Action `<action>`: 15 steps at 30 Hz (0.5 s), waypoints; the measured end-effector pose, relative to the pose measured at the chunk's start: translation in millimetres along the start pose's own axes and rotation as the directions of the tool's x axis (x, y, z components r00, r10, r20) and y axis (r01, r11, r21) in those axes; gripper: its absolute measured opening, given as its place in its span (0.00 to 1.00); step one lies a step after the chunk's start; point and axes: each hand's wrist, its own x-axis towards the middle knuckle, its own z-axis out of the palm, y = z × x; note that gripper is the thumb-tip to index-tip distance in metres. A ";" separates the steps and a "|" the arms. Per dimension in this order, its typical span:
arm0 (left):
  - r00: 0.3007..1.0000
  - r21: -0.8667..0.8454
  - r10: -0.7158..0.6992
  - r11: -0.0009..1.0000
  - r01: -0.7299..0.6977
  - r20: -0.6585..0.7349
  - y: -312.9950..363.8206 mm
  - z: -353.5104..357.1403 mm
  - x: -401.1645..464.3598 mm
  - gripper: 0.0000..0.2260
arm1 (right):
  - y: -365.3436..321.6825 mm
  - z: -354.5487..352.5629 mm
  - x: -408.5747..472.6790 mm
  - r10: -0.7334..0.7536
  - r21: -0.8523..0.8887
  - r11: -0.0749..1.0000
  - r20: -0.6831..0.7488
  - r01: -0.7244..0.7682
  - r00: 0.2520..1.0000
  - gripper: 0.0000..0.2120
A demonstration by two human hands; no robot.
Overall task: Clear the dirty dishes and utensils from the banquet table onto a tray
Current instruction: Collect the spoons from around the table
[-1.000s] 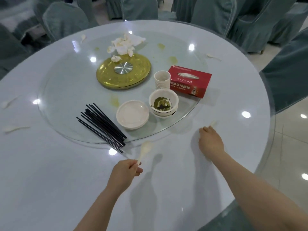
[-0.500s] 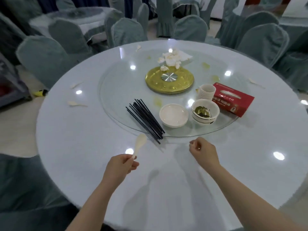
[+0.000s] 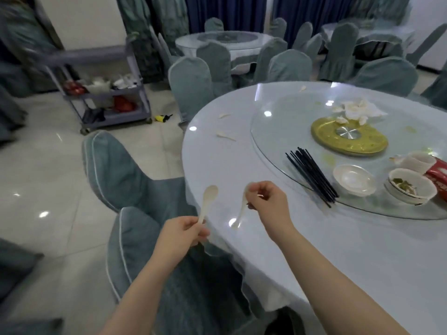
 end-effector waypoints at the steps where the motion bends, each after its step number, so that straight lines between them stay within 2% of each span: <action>1: 1.000 -0.005 0.003 1.000 -0.003 -0.013 -4.5 -9.4 -5.2 0.09 | -3.0 16.7 -6.5 0.009 0.016 1.000 0.026 -0.010 1.000 0.07; 5: 0.999 -0.065 -0.004 0.998 0.002 -0.035 -14.0 -36.6 -19.9 0.10 | -11.7 74.1 -20.3 0.056 -0.033 0.998 0.190 -0.051 0.980 0.18; 9: 0.999 -0.107 0.030 0.994 -0.031 -0.018 -13.3 -55.1 -29.8 0.14 | -5.1 112.9 -16.6 0.118 -0.109 0.991 0.386 -0.082 0.915 0.11; 11: 0.999 -0.099 0.013 0.995 -0.017 -0.045 -17.5 -63.3 -30.6 0.16 | 1.0 127.4 -9.4 0.145 -0.175 0.982 0.429 -0.075 0.891 0.08; 15: 0.993 -0.172 -0.065 0.984 0.048 -0.094 -29.5 -81.2 -30.4 0.12 | 12.6 158.5 -5.4 0.157 -0.192 0.978 0.441 -0.078 0.884 0.06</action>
